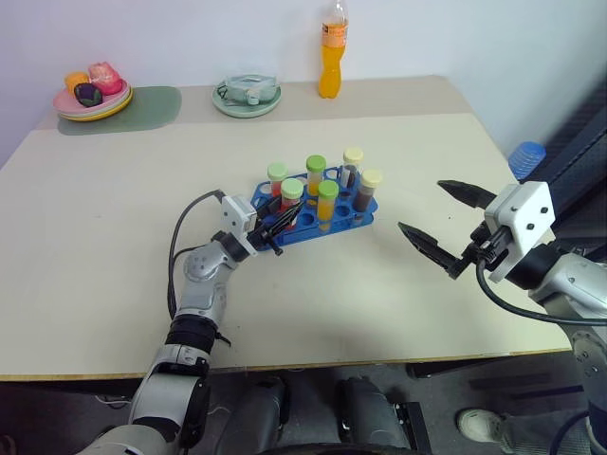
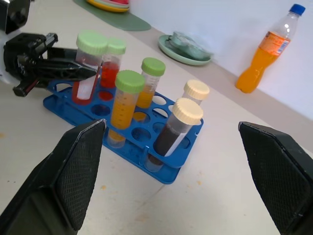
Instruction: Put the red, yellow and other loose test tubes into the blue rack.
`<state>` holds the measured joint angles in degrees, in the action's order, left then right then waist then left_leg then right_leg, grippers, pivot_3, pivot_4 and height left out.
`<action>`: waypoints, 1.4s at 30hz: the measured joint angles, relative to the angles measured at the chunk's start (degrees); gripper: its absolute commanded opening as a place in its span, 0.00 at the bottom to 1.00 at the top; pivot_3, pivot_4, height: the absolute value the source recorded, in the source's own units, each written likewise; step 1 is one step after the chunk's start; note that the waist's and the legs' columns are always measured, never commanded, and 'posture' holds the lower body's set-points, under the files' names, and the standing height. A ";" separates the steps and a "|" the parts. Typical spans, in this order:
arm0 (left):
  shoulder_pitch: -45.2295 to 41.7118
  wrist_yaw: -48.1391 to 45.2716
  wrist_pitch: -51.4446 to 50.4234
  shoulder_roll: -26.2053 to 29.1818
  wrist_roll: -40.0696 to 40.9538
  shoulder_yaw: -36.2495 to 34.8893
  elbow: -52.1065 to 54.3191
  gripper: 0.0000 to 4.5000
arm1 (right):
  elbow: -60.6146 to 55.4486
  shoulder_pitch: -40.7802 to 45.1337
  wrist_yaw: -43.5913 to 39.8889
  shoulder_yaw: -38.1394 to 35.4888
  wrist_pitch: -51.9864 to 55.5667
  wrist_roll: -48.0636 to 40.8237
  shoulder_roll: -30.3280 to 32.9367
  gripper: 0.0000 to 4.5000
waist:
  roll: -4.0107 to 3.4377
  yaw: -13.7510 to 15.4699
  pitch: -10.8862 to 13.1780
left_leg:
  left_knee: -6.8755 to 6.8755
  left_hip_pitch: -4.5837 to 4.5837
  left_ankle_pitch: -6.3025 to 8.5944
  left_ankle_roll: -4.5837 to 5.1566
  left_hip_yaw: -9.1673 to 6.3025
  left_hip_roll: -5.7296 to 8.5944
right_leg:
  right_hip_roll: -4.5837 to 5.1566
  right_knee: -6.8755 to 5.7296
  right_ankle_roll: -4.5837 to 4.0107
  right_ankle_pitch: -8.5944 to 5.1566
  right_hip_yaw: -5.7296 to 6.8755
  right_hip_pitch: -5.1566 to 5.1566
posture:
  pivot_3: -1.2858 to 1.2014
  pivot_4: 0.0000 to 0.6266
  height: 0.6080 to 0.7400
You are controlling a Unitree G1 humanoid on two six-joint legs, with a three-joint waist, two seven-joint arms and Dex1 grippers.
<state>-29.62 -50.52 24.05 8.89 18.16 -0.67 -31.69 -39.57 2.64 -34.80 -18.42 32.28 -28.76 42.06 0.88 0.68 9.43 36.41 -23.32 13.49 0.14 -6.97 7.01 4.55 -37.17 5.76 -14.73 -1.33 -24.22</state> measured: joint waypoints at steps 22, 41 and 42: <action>0.76 -1.64 -2.81 2.46 1.26 -1.62 0.63 0.99 | -2.99 -13.27 -3.13 -2.86 -1.49 -7.94 -0.62 1.00 | 0.00 0.15 0.00 | 0.08 -0.02 0.03 0.05 0.00 -0.01 | -0.01 0.00 0.01 0.01 0.00 0.04 | 0.52 0.24 1.00; 25.89 -3.12 -27.50 26.64 10.53 -13.85 27.18 0.99 | 15.75 -13.91 -7.64 -2.87 -15.47 1.54 -2.75 1.00 | -0.07 0.08 -0.01 | 0.03 0.01 0.05 0.05 0.00 -0.04 | 0.00 0.01 -0.01 -0.01 -0.04 0.04 | 0.52 0.24 1.00; 27.10 -3.48 -28.09 27.42 11.05 -14.78 27.59 0.99 | 16.20 -13.87 -7.79 -3.07 -15.54 1.52 -2.75 1.00 | -0.07 0.12 -0.01 | 0.02 0.01 0.05 0.05 0.00 -0.04 | 0.01 0.02 -0.02 -0.01 -0.04 0.05 | 0.52 0.24 1.00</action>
<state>-2.53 -54.00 -4.04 36.31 29.21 -15.46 -4.10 -23.37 -11.24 -42.59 -21.49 16.74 -27.25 39.31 0.80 0.80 9.42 36.44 -23.31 13.54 0.19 -6.97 6.97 4.57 -37.15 5.74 -14.74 -1.37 -24.17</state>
